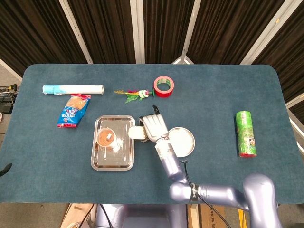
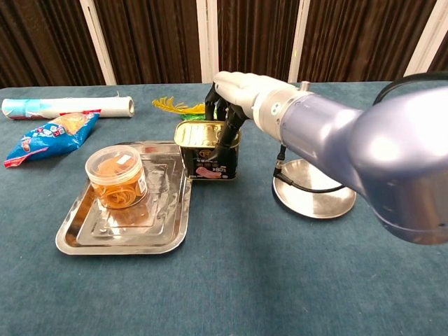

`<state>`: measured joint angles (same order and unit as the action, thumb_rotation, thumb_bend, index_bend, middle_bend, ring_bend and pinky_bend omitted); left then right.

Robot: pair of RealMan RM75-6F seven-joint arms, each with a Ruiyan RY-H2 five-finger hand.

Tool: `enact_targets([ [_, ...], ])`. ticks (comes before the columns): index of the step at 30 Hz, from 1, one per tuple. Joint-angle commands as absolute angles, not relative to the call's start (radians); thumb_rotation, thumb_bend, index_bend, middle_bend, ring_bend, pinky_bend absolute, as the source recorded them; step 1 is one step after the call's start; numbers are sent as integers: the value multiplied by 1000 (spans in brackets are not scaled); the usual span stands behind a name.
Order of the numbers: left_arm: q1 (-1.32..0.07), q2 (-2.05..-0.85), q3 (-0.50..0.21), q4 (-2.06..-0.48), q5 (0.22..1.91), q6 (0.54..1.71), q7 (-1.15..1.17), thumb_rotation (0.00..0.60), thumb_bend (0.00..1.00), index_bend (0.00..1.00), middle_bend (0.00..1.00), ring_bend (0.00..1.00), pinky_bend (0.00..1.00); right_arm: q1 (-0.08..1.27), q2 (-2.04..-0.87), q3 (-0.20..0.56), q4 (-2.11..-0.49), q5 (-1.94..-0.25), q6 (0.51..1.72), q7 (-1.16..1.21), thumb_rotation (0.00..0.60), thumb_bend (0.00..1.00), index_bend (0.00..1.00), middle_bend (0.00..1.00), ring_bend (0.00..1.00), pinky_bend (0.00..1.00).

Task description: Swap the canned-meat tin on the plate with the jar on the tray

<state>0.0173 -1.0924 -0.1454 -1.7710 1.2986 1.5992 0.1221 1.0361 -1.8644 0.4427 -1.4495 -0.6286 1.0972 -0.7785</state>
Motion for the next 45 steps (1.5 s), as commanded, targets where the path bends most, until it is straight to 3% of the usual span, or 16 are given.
enact_targets([
  [1, 16, -1093, -147, -1769, 1295, 1598, 123, 600, 155, 262, 0, 0, 74, 1059, -1874, 442, -1405, -616, 1095, -795, 600, 132, 762, 643, 425, 0],
  [13, 11, -1102, -145, -1768, 1295, 1597, 143, 600, 155, 264, 0, 0, 74, 1060, -1815, 451, -1389, -563, 1071, -783, 600, 132, 746, 624, 422, 0],
  [17, 12, -1105, -144, -1771, 1298, 1601, 148, 600, 156, 264, 0, 0, 74, 1061, -1802, 446, -1386, -537, 1039, -771, 600, 130, 687, 582, 400, 0],
  [22, 12, -1108, -144, -1770, 1297, 1602, 156, 600, 156, 263, 0, 0, 74, 1063, -1787, 437, -1392, -520, 997, -746, 600, 111, 500, 475, 340, 0],
  [24, 11, -1108, -144, -1771, 1296, 1600, 156, 600, 156, 264, 0, 0, 74, 1064, -1784, 431, -1392, -519, 987, -740, 600, 72, 363, 399, 293, 0],
  [27, 10, -1109, -144, -1770, 1296, 1599, 156, 600, 156, 263, 0, 0, 74, 1067, -1776, 421, -1396, -505, 977, -736, 600, 13, 62, 174, 144, 0],
  [29, 10, -1109, -145, -1770, 1293, 1598, 156, 600, 156, 263, 0, 0, 74, 1069, -1770, 416, -1403, -485, 981, -745, 600, 1, 2, 61, 55, 0],
  [31, 9, -1108, -146, -1770, 1290, 1597, 155, 600, 156, 264, 0, 0, 74, 1073, -1753, 412, -1426, -450, 984, -764, 600, 0, 0, 6, 6, 0],
  [38, 7, -1105, -148, -1767, 1292, 1596, 149, 600, 155, 264, 0, 0, 74, 1034, -1567, 376, -1645, -388, 1066, -842, 600, 0, 0, 0, 0, 0],
  [41, 7, -1102, -146, -1762, 1303, 1595, 137, 600, 156, 264, 0, 0, 74, 940, -1444, 328, -1785, -514, 1173, -800, 600, 0, 0, 0, 0, 0],
  [45, 7, -1098, -139, -1763, 1321, 1592, 117, 600, 155, 256, 0, 0, 74, 711, -1280, 216, -1940, -795, 1342, -579, 600, 0, 0, 0, 0, 0],
])
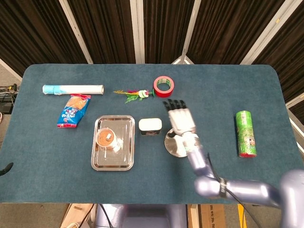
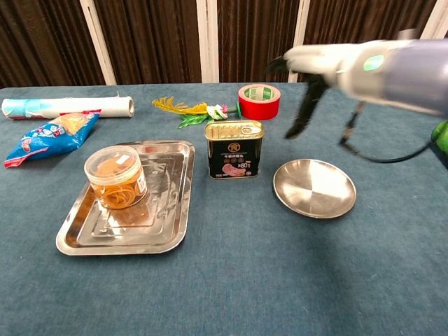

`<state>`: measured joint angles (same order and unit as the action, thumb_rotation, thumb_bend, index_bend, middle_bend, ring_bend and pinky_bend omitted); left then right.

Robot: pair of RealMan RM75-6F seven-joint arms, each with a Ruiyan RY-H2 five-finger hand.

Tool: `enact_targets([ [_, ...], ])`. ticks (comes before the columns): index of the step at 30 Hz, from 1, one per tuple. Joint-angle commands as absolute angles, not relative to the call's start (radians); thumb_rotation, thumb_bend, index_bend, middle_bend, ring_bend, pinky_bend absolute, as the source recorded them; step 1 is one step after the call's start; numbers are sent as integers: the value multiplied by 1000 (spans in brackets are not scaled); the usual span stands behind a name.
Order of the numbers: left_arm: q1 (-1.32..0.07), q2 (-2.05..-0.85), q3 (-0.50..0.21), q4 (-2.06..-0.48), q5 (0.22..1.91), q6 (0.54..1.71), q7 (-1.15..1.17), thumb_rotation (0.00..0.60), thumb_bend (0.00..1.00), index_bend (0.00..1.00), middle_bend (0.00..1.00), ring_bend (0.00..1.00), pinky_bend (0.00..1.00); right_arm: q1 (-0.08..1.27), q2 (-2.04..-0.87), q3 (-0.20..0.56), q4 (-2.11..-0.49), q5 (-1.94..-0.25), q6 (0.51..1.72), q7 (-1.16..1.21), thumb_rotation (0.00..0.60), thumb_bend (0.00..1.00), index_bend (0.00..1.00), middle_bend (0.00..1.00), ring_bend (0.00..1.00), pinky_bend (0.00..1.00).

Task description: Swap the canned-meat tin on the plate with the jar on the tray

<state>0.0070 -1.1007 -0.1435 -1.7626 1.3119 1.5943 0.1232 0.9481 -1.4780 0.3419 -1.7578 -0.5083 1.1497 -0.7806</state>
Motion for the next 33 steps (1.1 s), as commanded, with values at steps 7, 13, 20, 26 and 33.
enact_targets([
  [7, -23, -1080, -107, -1754, 1383, 1513, 12, 600, 155, 225, 2, 0, 74, 404, -1178, -78, -1874, -1234, 1498, -268, 600, 0, 0, 0, 0, 0],
  [13, -67, -1082, -117, -1684, 1405, 1444, -130, 600, 145, 209, 1, 0, 73, 293, -1230, -136, -1762, -1374, 1595, -217, 600, 0, 0, 0, 0, 0],
  [20, -209, -1068, -189, -1722, 1392, 1302, -103, 600, 108, 158, 0, 0, 71, 254, -1265, -109, -1716, -1384, 1598, -215, 600, 0, 0, 0, 0, 0],
  [26, -365, -1035, -246, -1827, 1254, 1079, 18, 600, 49, 137, 0, 0, 69, 237, -1258, -80, -1722, -1369, 1575, -219, 600, 0, 0, 0, 0, 0],
  [33, -533, -1095, -267, -1853, 1039, 902, 178, 600, 23, 120, 0, 0, 65, 214, -1243, -52, -1733, -1367, 1570, -227, 600, 0, 0, 0, 0, 0],
])
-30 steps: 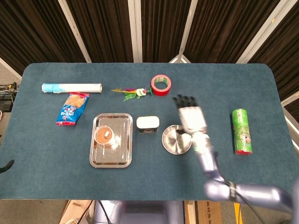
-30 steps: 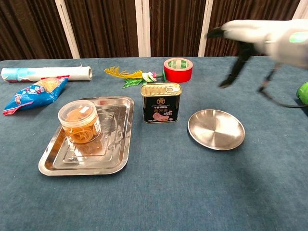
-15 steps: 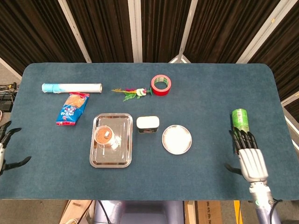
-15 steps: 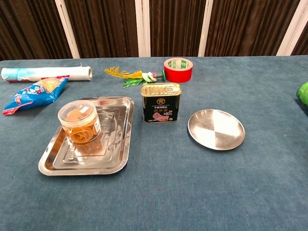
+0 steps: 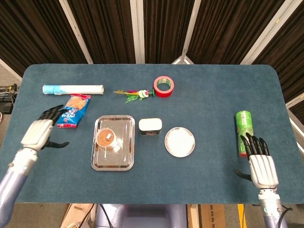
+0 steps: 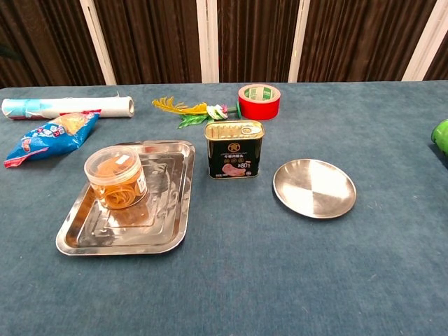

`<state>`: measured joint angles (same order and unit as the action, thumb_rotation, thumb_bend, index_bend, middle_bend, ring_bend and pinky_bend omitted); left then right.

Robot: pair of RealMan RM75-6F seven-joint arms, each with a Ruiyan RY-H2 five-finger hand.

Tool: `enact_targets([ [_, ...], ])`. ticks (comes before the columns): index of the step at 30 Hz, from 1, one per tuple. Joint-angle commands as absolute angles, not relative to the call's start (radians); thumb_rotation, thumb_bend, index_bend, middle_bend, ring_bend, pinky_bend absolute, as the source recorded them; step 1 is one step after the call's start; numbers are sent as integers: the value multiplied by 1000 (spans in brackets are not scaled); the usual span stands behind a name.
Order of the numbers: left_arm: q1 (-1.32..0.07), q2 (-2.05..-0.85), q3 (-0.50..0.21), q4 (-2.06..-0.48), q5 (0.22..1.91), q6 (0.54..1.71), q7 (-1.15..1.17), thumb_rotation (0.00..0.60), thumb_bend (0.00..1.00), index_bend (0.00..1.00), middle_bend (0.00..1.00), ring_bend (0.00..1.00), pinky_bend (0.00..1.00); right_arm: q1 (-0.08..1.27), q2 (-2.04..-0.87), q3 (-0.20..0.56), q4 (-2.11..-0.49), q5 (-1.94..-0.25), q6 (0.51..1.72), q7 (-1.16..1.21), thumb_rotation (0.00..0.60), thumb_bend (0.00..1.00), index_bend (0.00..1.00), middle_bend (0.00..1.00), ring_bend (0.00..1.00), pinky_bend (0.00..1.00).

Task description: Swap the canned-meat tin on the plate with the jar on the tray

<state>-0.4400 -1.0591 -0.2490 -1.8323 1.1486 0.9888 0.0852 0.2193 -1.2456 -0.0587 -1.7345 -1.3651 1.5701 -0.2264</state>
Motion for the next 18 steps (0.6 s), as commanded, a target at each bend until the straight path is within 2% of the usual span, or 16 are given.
enact_targets([
  [1, -553, -1109, -264, -1852, 1012, 889, 201, 600, 19, 120, 0, 0, 65, 211, -1243, -48, -1732, -1368, 1569, -226, 600, 0, 0, 0, 0, 0],
  [8, -640, -1189, -231, -1830, 896, 867, 305, 600, 1, 119, 0, 0, 65, 195, -1240, -25, -1730, -1380, 1562, -208, 600, 0, 0, 0, 0, 0],
  [18, -700, -1294, -186, -1765, 854, 849, 333, 600, 0, 119, 0, 0, 64, 175, -1236, -3, -1735, -1388, 1550, -211, 600, 0, 0, 0, 0, 0],
])
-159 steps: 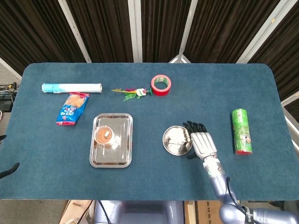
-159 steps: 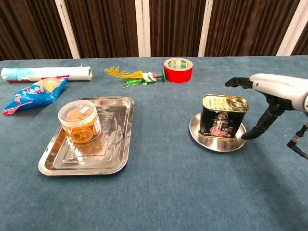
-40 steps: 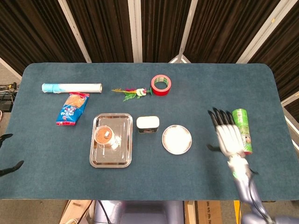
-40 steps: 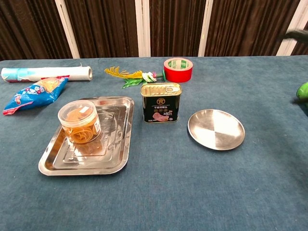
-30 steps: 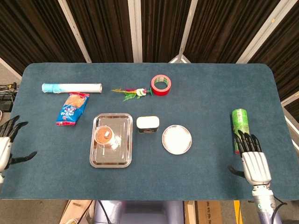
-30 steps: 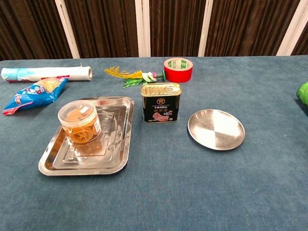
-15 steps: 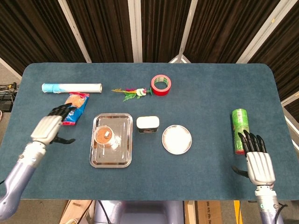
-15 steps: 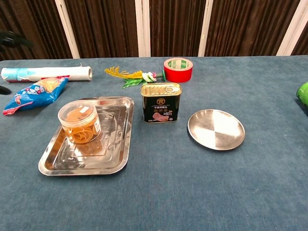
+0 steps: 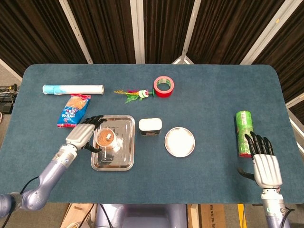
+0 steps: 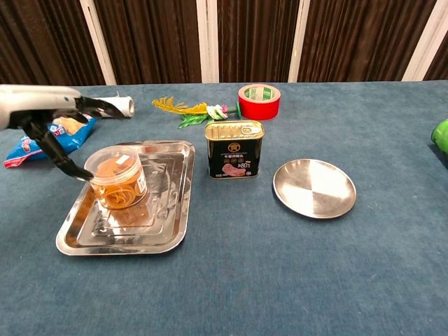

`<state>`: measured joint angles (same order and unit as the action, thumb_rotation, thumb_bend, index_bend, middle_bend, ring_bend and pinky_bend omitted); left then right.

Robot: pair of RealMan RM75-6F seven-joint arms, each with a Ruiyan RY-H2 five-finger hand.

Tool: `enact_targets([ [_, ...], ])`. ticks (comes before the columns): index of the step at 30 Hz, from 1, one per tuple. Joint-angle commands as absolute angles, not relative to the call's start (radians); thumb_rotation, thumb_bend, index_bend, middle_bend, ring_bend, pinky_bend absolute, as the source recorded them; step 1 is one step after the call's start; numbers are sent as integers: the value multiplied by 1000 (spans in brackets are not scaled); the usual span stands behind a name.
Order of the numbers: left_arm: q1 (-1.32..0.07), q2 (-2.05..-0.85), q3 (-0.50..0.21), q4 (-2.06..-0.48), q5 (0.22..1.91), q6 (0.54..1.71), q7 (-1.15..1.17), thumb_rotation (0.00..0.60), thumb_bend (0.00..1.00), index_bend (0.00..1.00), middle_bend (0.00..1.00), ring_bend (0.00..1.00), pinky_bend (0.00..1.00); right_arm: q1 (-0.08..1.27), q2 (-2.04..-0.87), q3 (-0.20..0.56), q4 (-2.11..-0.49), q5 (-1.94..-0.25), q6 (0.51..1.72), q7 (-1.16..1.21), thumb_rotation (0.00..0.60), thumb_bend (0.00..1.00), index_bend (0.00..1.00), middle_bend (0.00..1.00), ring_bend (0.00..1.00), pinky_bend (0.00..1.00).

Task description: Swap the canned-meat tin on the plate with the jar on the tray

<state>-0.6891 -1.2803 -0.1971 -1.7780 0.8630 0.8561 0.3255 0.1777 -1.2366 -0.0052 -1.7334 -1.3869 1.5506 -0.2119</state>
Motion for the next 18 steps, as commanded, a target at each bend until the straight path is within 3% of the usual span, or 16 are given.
enact_targets([
  [1, -706, -1304, -179, -1754, 849, 849, 341, 600, 0, 119, 0, 0, 64, 173, -1234, -1, -1736, -1388, 1549, -210, 600, 0, 0, 0, 0, 0],
  [7, -725, -1372, -158, -1693, 849, 867, 359, 600, 7, 120, 0, 0, 101, 166, -1233, 10, -1738, -1389, 1541, -210, 600, 0, 0, 0, 0, 0],
  [10, -733, -1408, -146, -1653, 865, 868, 360, 600, 57, 130, 0, 2, 158, 161, -1233, 18, -1739, -1392, 1539, -204, 600, 0, 0, 0, 0, 0],
  [15, -736, -1430, -133, -1627, 892, 887, 364, 600, 315, 204, 105, 133, 315, 154, -1236, 30, -1738, -1391, 1537, -198, 600, 0, 0, 0, 0, 0],
  [18, -732, -1437, -129, -1620, 906, 915, 372, 600, 435, 247, 184, 219, 359, 152, -1237, 35, -1738, -1391, 1527, -190, 600, 0, 0, 0, 0, 0],
])
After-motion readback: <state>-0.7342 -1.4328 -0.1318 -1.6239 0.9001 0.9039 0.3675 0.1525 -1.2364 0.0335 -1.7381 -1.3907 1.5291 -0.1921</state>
